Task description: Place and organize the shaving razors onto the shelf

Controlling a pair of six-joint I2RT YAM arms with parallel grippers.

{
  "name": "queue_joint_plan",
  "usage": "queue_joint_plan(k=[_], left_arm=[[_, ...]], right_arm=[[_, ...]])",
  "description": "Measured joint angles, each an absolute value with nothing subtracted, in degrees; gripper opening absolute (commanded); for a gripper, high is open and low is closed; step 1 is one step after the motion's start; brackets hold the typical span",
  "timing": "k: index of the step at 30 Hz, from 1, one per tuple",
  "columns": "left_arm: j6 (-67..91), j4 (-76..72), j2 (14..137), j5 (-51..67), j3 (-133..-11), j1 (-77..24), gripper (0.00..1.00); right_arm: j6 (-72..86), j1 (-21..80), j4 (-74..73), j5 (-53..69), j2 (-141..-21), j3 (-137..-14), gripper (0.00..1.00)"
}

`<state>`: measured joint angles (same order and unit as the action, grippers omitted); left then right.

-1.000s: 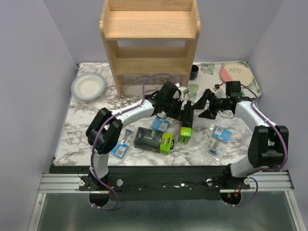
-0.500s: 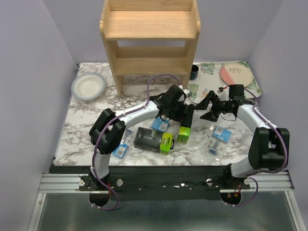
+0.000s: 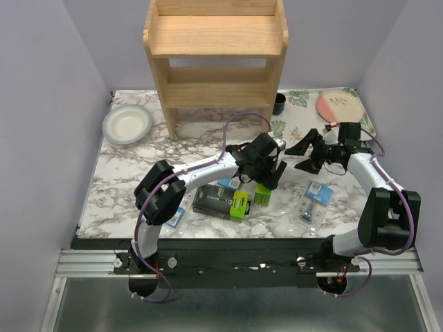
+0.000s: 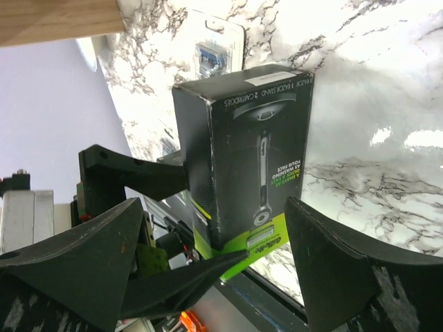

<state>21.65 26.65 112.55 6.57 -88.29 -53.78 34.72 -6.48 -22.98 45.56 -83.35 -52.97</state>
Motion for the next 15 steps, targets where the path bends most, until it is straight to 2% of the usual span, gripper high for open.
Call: queue_joint_plan(k=[13,15], left_arm=[[22.37,29.89,112.53,4.29,-84.60,-54.92,0.92],[22.48,30.24,112.53,3.64,-84.42,-55.27,0.85]], right_arm=[[34.72,-6.59,-23.20,44.71,-81.30,-50.06,0.92],[34.74,-6.74,-23.18,44.60,-81.30,-49.95,0.92]])
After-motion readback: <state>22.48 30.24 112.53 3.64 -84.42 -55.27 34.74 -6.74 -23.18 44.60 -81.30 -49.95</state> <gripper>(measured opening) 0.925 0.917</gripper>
